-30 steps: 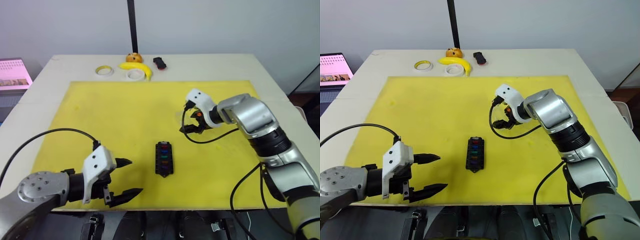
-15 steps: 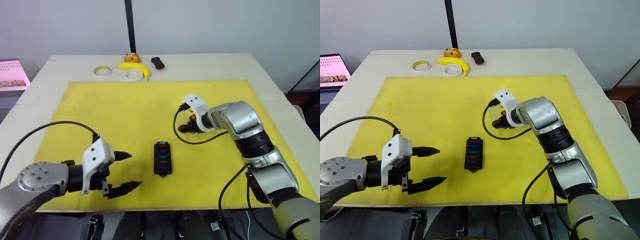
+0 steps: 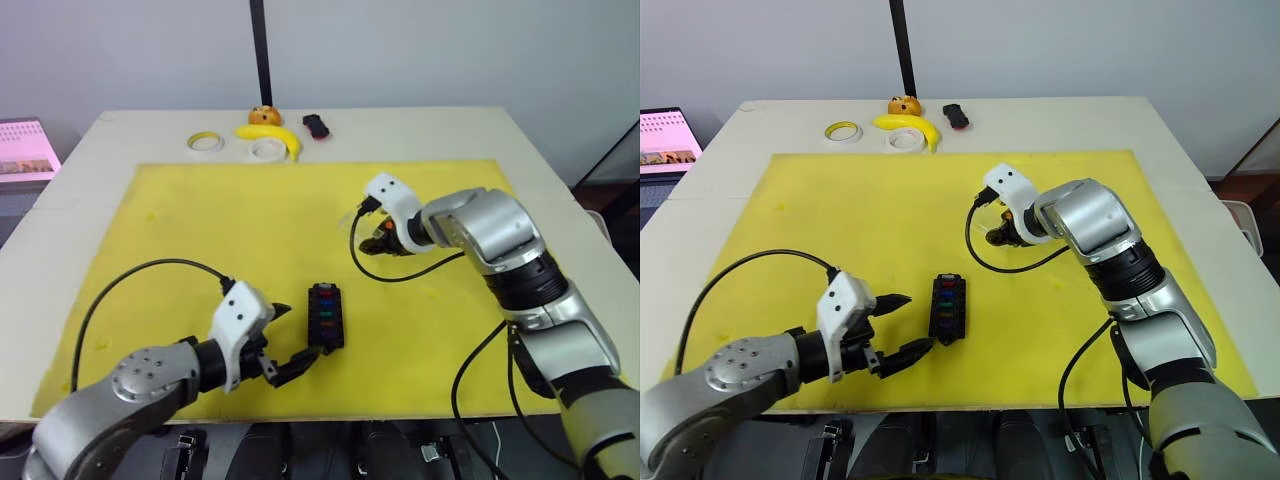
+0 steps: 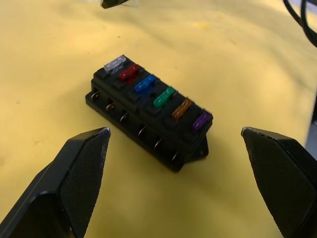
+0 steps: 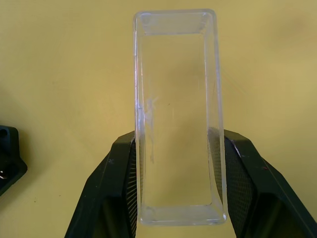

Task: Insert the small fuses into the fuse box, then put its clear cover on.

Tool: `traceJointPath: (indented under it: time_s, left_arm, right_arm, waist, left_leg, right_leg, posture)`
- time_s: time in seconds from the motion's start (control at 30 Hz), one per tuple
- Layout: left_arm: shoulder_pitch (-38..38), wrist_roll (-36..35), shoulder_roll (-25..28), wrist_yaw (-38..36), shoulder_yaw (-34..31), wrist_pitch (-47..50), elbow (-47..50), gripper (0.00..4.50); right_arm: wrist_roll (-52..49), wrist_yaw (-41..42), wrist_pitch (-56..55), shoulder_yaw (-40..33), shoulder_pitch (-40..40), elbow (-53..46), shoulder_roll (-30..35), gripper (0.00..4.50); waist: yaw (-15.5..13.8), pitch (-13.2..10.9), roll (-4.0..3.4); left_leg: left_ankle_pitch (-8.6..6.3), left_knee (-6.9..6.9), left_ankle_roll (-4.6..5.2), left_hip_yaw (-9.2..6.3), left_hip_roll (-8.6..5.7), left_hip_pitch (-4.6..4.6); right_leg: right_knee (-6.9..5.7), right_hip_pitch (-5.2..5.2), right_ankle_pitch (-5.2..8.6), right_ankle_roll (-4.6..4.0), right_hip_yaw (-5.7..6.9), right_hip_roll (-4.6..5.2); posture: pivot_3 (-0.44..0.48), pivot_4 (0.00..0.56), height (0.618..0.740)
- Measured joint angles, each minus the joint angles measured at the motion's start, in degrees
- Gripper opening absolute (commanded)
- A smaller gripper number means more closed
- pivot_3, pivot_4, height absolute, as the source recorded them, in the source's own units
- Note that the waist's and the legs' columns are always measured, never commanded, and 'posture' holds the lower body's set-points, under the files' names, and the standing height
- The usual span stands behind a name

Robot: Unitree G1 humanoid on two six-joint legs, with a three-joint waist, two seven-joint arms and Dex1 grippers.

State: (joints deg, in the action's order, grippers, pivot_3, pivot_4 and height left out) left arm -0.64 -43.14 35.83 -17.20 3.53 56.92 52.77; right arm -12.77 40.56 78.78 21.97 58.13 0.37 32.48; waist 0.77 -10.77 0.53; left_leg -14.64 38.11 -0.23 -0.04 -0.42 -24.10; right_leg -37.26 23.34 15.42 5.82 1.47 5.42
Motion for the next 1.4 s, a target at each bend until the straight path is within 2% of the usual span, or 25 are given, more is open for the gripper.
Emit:
traceJointPath:
  time_s: [0.13,0.3,0.57,0.8,0.93,1.2,1.4]
  left_arm:
    - [1.1,5.2,-0.6,4.2,5.4,0.4,0.1,4.50]
    - [1.0,8.2,-4.7,8.3,11.1,1.8,0.3,4.50]
    - [1.6,11.5,-9.2,13.1,14.4,4.9,1.1,4.50]
    - [3.2,18.0,-16.0,19.9,18.9,6.0,-0.4,4.50]
    - [3.0,20.7,-17.8,21.3,21.0,6.2,-1.2,4.50]
    - [0.8,23.7,-15.7,20.7,21.4,6.8,-0.4,4.50]
    - [-0.6,23.6,-11.0,16.1,16.2,7.3,0.8,4.50]
  right_arm:
    - [-0.4,0.9,-0.4,0.6,0.5,0.0,0.5,1.69]
    - [-1.0,1.5,-0.5,0.9,0.6,0.0,1.3,1.69]
    - [-1.0,1.9,-0.9,1.2,0.9,0.0,1.8,1.69]
    - [-1.1,1.9,-1.2,1.4,1.0,0.0,1.8,1.69]
    - [-1.1,1.8,-1.1,1.4,1.0,-0.4,1.8,1.69]
    - [-1.3,1.4,-1.3,1.4,0.9,-1.3,1.8,1.69]
    - [-1.3,0.5,-2.1,1.1,0.8,-1.3,1.7,1.69]
  waist:
    - [0.0,0.0,0.00]
    - [-0.1,0.0,0.00]
    - [0.0,0.0,0.00]
    - [-0.1,0.0,0.01]
    - [-0.1,0.0,0.00]
    - [0.0,0.0,0.00]
    - [0.2,0.0,0.00]
  left_leg:
    - [0.00,0.00,0.00,0.00,-0.02,0.00]
    - [0.00,0.00,0.00,0.00,-0.01,-0.02]
    - [0.00,0.00,0.00,0.00,-0.01,-0.02]
    - [0.00,0.00,0.00,-0.01,-0.02,-0.04]
    - [0.00,0.00,0.00,-0.02,-0.02,-0.04]
    - [0.00,0.00,0.00,-0.03,0.00,-0.04]
    - [0.00,0.00,0.00,-0.04,0.07,-0.02]
  right_leg:
    - [0.01,0.00,0.00,0.00,-0.01,0.00]
    - [0.03,0.00,0.00,0.00,-0.01,0.01]
    - [0.03,0.00,0.00,-0.01,-0.01,0.00]
    - [0.04,0.00,0.00,0.00,-0.01,0.00]
    - [0.04,0.00,0.00,-0.01,0.00,0.00]
    - [0.04,0.01,0.01,-0.01,0.00,0.00]
    - [0.03,0.03,0.00,-0.04,0.00,-0.08]
  posture:
    - [0.000,0.150,0.740]
    - [0.000,0.150,0.740]
    - [0.000,0.150,0.740]
    - [0.000,0.150,0.740]
    - [0.000,0.150,0.740]
    - [0.000,0.150,0.740]
    - [0.000,0.150,0.740]
